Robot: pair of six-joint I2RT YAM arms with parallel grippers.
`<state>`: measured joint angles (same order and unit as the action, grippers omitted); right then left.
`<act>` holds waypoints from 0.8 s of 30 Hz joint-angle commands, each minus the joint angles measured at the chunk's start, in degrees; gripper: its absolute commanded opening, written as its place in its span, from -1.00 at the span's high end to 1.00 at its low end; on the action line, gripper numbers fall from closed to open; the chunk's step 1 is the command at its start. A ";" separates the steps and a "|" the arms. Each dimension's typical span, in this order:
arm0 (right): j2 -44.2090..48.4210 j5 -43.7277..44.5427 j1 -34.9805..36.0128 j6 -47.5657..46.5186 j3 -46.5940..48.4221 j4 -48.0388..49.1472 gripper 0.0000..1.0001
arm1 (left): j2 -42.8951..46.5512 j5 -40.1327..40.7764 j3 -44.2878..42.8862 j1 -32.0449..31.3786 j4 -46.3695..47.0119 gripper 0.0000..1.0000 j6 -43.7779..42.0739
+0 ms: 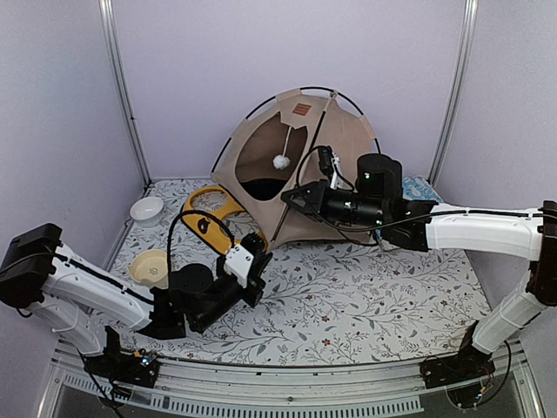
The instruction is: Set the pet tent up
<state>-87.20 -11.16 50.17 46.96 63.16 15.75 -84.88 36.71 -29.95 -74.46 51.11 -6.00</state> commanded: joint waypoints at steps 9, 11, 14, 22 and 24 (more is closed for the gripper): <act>-0.70 10.62 -5.78 0.87 4.66 7.49 1.00 | 0.89 -4.87 2.35 -3.76 -6.29 1.00 -1.28; -0.77 10.80 -5.79 0.69 4.80 7.45 1.00 | 1.01 -4.95 2.36 -3.77 -6.20 1.00 -1.31; -1.24 10.53 -5.79 0.59 4.96 7.37 1.00 | 1.07 -4.72 2.35 -3.77 -6.07 1.00 -1.34; -1.87 10.03 -5.78 1.05 4.54 7.31 1.00 | 2.02 -4.49 2.66 -3.77 -6.11 1.00 -1.51; -1.71 10.09 -5.79 1.03 4.34 7.19 1.00 | 2.47 -4.58 2.82 -3.67 -6.11 1.00 -1.31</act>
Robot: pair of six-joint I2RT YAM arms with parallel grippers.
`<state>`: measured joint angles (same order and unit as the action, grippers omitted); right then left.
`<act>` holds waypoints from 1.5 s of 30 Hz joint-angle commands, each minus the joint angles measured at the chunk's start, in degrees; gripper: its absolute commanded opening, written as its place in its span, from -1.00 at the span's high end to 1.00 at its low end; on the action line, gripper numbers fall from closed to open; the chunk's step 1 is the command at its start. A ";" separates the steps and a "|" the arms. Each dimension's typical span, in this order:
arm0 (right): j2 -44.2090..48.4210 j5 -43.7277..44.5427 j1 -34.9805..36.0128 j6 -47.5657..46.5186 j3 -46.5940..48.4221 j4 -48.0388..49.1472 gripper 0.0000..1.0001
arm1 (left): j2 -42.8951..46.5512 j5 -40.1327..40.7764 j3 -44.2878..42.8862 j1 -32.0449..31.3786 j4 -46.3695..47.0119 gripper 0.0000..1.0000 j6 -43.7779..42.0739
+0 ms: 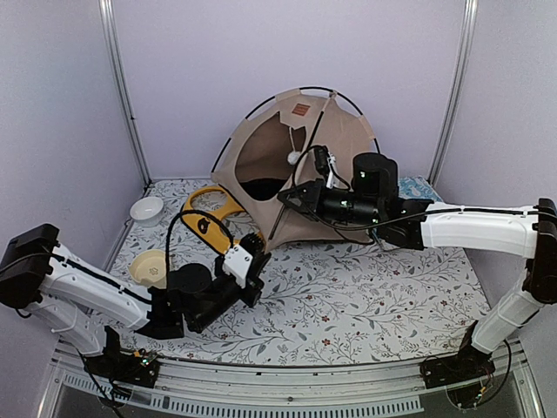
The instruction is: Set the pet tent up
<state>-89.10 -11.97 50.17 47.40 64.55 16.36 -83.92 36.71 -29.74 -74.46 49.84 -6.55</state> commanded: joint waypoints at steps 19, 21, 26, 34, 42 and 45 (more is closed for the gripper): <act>-1.36 7.78 -3.51 -2.99 1.63 3.88 1.00 | 4.59 -6.77 0.97 -1.48 -6.42 1.00 0.92; -1.43 8.40 -2.51 -4.24 1.42 2.93 1.00 | 5.29 -6.98 0.55 -1.01 -7.12 1.00 1.34; -0.98 8.47 -1.50 -5.72 -0.29 2.53 1.00 | 7.00 -7.55 -0.41 0.04 -9.31 1.00 2.11; -4.05 7.45 2.81 -8.58 0.43 0.10 1.00 | 8.13 -9.33 -4.99 0.67 -14.88 0.96 3.97; 2.30 10.00 3.13 -13.86 -5.73 -7.83 0.37 | 19.00 -11.65 -7.50 5.92 -23.17 -0.25 11.27; 6.19 10.80 3.14 -15.38 -7.56 -10.45 -0.10 | 22.82 -17.24 -9.90 13.86 -28.61 -0.40 15.56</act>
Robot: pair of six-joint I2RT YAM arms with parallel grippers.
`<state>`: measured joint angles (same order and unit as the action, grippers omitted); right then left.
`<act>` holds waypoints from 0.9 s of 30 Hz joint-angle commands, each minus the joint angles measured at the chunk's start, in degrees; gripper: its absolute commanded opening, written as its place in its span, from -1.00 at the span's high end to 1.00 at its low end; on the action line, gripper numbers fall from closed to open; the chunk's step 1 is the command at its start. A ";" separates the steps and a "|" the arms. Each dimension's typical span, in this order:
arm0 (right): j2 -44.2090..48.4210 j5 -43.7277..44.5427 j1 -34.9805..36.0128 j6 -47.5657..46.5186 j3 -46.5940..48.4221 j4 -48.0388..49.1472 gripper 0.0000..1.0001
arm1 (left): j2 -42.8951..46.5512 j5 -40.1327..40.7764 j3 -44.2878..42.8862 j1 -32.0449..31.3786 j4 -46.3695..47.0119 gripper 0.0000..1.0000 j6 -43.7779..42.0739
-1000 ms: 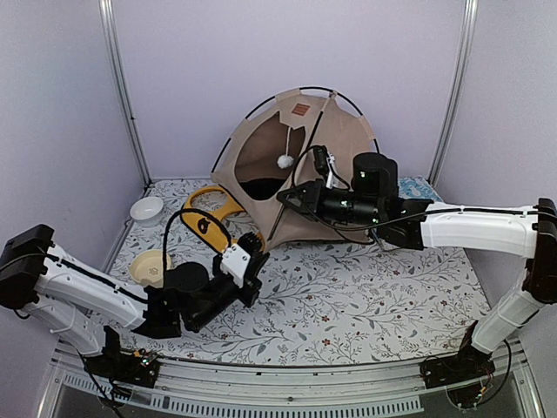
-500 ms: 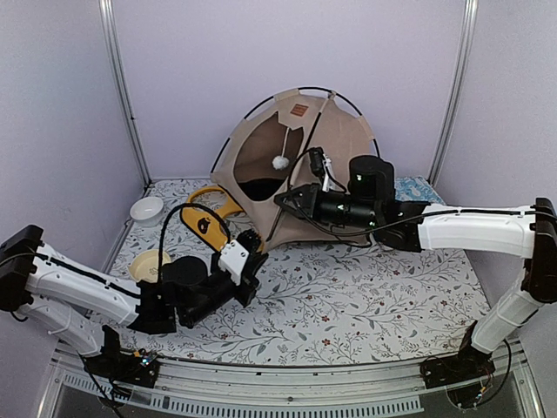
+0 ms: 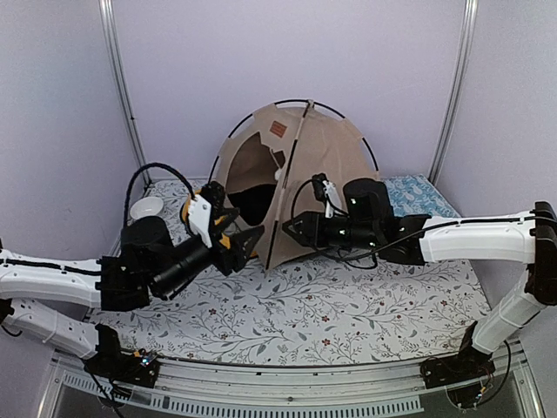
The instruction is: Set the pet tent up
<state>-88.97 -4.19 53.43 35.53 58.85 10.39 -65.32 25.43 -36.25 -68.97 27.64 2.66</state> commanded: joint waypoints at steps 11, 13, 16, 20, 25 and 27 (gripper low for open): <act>17.86 2.43 -9.93 -4.72 -5.61 -10.55 -0.80 | -14.27 -26.50 -29.58 39.48 -27.47 -0.48 5.72; 18.80 0.51 -12.91 -4.68 -6.53 -10.56 -0.84 | -19.26 -29.66 -34.27 43.49 -28.23 -0.48 2.33; 19.71 -1.30 -15.00 -5.42 -6.88 -10.98 -0.87 | -26.11 -32.47 -41.45 48.49 -30.13 -0.49 -0.77; 21.02 -3.30 -16.06 -7.38 -7.12 -11.65 -0.93 | -35.86 -41.81 -52.14 52.71 -34.20 -0.46 -6.38; 22.57 -3.78 -16.88 -9.49 -6.95 -13.42 -0.98 | -46.17 -47.70 -63.85 53.92 -39.95 -0.46 -14.13; 23.53 -3.51 -17.27 -10.05 -6.83 -14.17 -0.98 | -51.90 -52.11 -70.12 54.81 -42.93 -0.46 -15.48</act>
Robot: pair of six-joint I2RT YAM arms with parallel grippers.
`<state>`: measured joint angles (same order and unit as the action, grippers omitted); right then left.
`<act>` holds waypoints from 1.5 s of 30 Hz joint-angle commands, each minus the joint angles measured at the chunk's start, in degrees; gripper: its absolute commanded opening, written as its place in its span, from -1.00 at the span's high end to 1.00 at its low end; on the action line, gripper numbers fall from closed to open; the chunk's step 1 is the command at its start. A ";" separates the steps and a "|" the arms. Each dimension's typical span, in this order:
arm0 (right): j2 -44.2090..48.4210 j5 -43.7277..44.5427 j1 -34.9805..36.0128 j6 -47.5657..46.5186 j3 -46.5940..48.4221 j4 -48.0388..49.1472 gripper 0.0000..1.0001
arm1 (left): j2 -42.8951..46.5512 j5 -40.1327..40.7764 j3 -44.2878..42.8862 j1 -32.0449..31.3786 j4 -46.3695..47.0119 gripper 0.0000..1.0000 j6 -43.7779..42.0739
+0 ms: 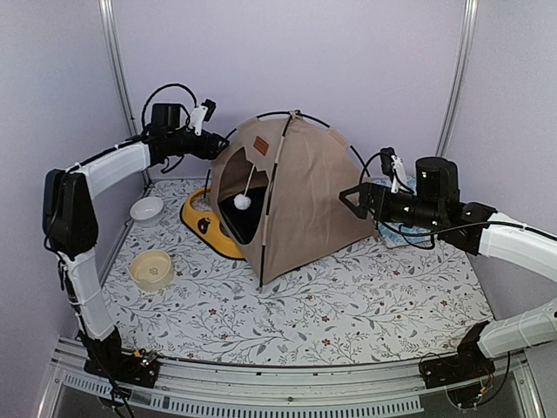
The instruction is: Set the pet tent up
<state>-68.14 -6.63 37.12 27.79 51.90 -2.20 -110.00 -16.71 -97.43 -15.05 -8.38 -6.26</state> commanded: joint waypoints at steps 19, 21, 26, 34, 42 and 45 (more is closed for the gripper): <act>-0.89 7.95 -15.33 -1.87 1.51 -7.62 -0.98 | -5.56 -17.88 -12.35 -0.08 -7.97 1.00 -6.71; -4.44 7.23 -18.98 -1.46 1.90 -6.93 -0.98 | 1.38 -16.80 -6.44 -0.14 -1.95 1.00 -3.80; -17.42 5.71 -25.20 -2.61 6.02 -4.55 -0.98 | 18.08 -9.98 8.40 -1.17 13.41 1.00 2.58; -45.11 6.42 -25.09 -12.31 27.09 -13.67 -0.98 | 27.06 -3.42 11.01 -3.48 14.64 1.00 5.07; -59.28 11.61 -23.27 -14.42 36.23 -23.88 -0.98 | 30.01 -0.52 12.10 -8.61 13.93 1.00 6.19; -59.64 12.78 -23.15 -13.71 37.09 -26.90 -0.89 | 30.57 0.29 12.45 -9.92 14.90 1.00 7.19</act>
<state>-125.03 3.88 13.63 14.09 88.12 -20.27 -81.97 -18.41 -85.19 -23.00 2.02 -1.54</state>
